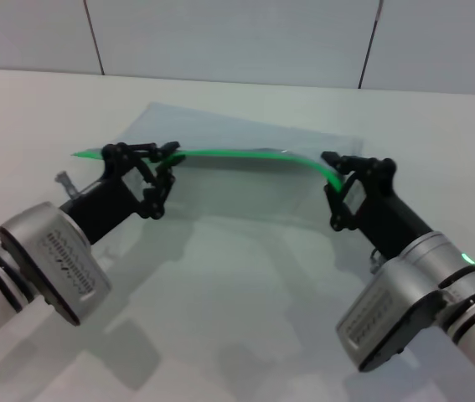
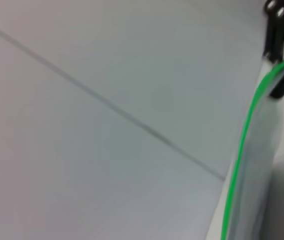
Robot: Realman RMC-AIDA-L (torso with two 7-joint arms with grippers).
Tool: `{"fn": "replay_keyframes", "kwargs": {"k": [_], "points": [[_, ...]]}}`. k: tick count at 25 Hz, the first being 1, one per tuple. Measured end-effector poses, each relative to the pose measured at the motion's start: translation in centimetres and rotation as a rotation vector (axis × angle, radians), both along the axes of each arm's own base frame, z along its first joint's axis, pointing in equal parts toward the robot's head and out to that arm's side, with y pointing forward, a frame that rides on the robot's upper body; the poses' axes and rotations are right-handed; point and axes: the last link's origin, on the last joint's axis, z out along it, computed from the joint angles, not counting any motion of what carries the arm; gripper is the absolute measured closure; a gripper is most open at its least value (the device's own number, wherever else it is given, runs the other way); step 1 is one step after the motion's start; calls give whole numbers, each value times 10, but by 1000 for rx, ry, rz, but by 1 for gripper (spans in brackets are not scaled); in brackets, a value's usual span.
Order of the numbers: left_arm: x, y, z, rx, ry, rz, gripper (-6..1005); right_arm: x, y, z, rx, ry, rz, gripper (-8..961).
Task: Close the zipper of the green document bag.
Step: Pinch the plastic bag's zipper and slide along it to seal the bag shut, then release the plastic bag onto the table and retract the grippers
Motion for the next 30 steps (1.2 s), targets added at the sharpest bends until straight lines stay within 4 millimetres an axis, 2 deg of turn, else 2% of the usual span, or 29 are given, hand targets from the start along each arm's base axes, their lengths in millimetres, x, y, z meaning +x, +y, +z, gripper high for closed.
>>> {"fn": "replay_keyframes", "kwargs": {"k": [6, 13, 16, 20, 24, 30], "points": [[-12, -3, 9, 59, -30, 63, 915, 19, 6, 18, 90, 33, -67, 929], [-21, -8, 21, 123, -76, 100, 916, 34, 11, 29, 129, 61, -131, 932], [-13, -10, 25, 144, -121, 59, 893, 36, 12, 37, 177, 104, -143, 933], [2, -13, 28, 147, -224, -4, 861, 36, 14, 62, 340, 246, -179, 935], [12, -17, 35, 100, -389, -29, 830, 35, 11, 75, 396, 401, -180, 805], [22, -16, 49, -21, -673, -22, 563, 34, 2, 86, 384, 633, -166, 671]]}}
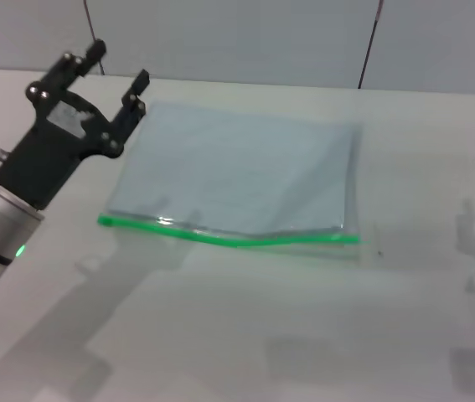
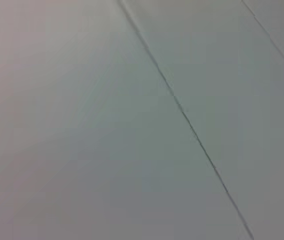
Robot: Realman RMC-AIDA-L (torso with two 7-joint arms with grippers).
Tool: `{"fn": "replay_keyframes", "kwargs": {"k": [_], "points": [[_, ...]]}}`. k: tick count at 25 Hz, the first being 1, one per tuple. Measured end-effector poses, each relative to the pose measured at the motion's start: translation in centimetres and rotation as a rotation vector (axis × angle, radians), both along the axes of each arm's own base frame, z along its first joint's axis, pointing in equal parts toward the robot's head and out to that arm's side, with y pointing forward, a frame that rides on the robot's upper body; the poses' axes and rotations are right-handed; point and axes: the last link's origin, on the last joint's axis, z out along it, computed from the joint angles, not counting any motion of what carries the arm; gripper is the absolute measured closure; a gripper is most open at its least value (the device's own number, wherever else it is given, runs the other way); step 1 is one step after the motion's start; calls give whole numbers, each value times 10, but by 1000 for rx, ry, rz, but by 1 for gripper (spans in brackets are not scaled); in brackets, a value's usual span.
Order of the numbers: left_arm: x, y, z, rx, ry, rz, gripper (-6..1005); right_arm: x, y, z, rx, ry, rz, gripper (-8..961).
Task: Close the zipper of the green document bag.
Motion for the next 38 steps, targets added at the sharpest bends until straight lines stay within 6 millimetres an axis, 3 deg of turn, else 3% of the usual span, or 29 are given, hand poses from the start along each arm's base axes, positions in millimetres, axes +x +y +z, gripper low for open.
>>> {"fn": "replay_keyframes", "kwargs": {"k": [6, 7, 14, 23, 38], "points": [[-1, -4, 10, -44, -166, 5, 344, -14, -8, 1, -82, 232, 164, 549], [-2, -5, 12, -43, -190, 9, 321, -18, -11, 3, -130, 336, 233, 508], [-6, -13, 21, -31, -269, 7, 159, -21, -20, 7, -175, 457, 313, 223], [-14, -16, 30, -33, -382, 37, 135, -22, -20, 8, -178, 453, 320, 224], [-16, -18, 33, -29, -400, 41, 141, -25, -21, 8, -177, 460, 339, 224]]}}
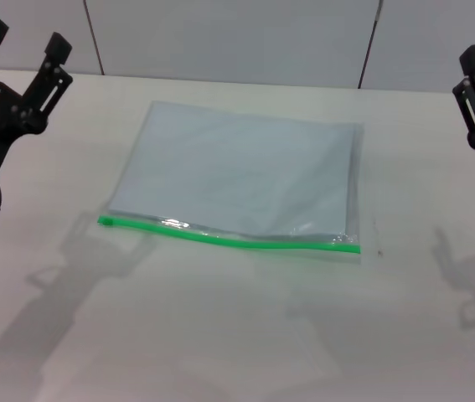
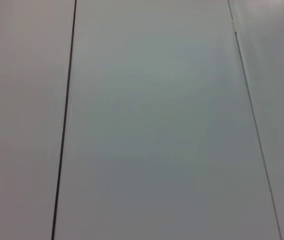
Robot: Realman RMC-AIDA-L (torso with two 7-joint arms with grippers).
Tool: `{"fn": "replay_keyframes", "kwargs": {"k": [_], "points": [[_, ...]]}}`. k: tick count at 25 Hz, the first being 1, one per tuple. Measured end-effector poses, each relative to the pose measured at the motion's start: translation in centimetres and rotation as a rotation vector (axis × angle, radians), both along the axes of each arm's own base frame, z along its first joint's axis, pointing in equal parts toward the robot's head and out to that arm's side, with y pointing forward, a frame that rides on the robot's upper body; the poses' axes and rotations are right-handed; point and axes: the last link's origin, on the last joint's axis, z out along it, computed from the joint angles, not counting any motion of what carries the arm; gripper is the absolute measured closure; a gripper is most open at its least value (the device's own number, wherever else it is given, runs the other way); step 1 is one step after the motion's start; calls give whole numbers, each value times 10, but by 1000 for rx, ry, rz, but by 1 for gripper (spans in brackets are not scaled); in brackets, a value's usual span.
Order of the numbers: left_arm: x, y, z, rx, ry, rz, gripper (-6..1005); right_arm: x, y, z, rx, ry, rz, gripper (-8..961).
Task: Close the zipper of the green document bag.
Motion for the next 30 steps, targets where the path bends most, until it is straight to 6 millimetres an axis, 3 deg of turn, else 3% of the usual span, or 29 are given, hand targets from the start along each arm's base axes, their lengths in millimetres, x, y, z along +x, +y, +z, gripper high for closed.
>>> {"fn": "replay_keyframes", "kwargs": {"k": [30], "points": [[2, -1, 2, 0, -21, -24, 142, -3, -5, 5, 29, 20, 36, 224]]}}
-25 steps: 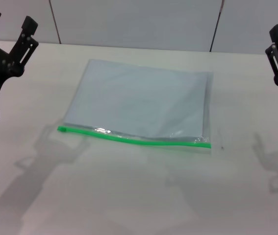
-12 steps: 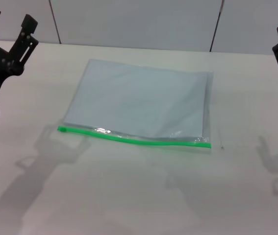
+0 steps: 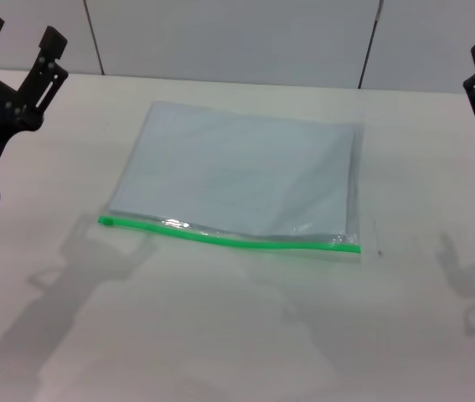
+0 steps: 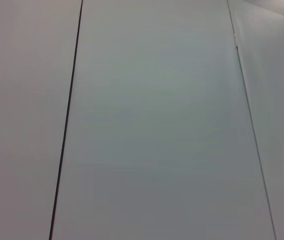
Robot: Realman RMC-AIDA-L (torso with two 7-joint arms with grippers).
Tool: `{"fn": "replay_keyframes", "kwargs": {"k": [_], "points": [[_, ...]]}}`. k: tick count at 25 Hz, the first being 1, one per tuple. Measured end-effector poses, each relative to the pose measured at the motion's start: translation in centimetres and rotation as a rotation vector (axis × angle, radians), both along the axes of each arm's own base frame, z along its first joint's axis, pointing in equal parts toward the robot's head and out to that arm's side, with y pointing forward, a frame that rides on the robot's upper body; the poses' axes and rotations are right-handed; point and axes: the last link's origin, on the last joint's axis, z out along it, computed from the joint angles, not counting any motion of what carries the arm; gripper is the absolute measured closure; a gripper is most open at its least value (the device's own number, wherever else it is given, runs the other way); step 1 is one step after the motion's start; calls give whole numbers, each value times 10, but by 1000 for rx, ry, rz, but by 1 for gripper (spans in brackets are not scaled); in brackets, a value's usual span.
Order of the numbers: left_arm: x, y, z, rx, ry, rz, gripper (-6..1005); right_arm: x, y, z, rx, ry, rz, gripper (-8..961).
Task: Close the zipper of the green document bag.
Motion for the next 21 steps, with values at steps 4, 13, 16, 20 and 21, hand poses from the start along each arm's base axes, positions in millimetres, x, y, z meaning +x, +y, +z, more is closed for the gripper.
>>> {"fn": "replay_keyframes", "kwargs": {"k": [4, 13, 16, 20, 21], "points": [[0, 0, -1, -5, 4, -2, 142, 0, 0, 0, 0, 0, 0, 224], [0, 0, -2, -9, 8, -2, 142, -1, 0, 0, -2, -1, 4, 224], [0, 0, -2, -9, 8, -1, 142, -1, 0, 0, -2, -3, 5, 224], [0, 0, -1, -6, 7, 2, 141, 0, 1, -1, -6, -9, 1, 224], [0, 0, -1, -3, 6, 4, 141, 0, 1, -1, -8, -8, 1, 224]]}}
